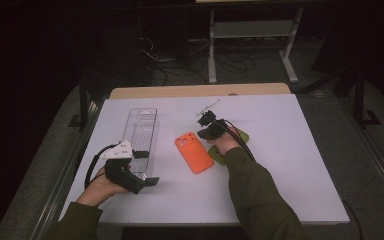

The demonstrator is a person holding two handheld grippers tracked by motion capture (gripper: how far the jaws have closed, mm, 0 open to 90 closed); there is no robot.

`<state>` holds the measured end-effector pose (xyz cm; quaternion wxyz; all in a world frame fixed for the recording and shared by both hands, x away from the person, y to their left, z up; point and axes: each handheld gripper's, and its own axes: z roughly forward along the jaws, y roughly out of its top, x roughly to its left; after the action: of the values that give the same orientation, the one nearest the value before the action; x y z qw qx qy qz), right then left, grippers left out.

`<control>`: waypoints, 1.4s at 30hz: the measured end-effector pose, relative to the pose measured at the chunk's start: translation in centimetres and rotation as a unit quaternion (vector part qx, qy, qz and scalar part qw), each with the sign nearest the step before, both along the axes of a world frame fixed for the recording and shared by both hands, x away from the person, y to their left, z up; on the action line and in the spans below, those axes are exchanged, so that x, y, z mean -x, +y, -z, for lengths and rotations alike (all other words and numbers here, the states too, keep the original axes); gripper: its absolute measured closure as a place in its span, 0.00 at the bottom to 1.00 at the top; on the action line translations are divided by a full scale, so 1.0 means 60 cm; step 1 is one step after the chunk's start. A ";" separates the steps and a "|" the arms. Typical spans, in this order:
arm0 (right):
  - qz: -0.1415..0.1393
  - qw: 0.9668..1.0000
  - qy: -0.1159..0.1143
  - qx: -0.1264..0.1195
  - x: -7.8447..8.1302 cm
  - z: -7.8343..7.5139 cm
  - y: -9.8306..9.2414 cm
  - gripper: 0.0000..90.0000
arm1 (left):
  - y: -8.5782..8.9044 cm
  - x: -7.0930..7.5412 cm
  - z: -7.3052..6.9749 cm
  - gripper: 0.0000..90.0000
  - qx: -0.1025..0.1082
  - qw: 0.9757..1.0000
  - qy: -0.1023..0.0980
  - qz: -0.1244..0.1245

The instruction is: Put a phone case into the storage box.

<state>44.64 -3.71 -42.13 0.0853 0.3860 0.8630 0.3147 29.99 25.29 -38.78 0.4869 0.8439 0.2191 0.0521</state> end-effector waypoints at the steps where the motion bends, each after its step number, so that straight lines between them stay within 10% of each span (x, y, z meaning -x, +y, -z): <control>1: 0.000 1.000 0.000 0.000 0.000 0.000 0.000 0.98 | 0.000 0.000 0.000 0.00 0.000 1.000 0.000 0.000; 16: -0.017 1.000 0.004 0.011 -0.019 0.016 0.032 0.98 | 0.001 0.003 -0.001 0.00 -0.001 1.000 0.000 -0.001; 42: -0.132 0.991 0.009 0.003 0.015 0.010 0.089 0.98 | -0.002 0.002 0.000 0.00 -0.005 1.000 -0.001 0.007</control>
<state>43.72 1.64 -42.75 0.0367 0.2710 0.9081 0.3172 29.84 25.17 -38.76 0.4834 0.8478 0.2121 0.0505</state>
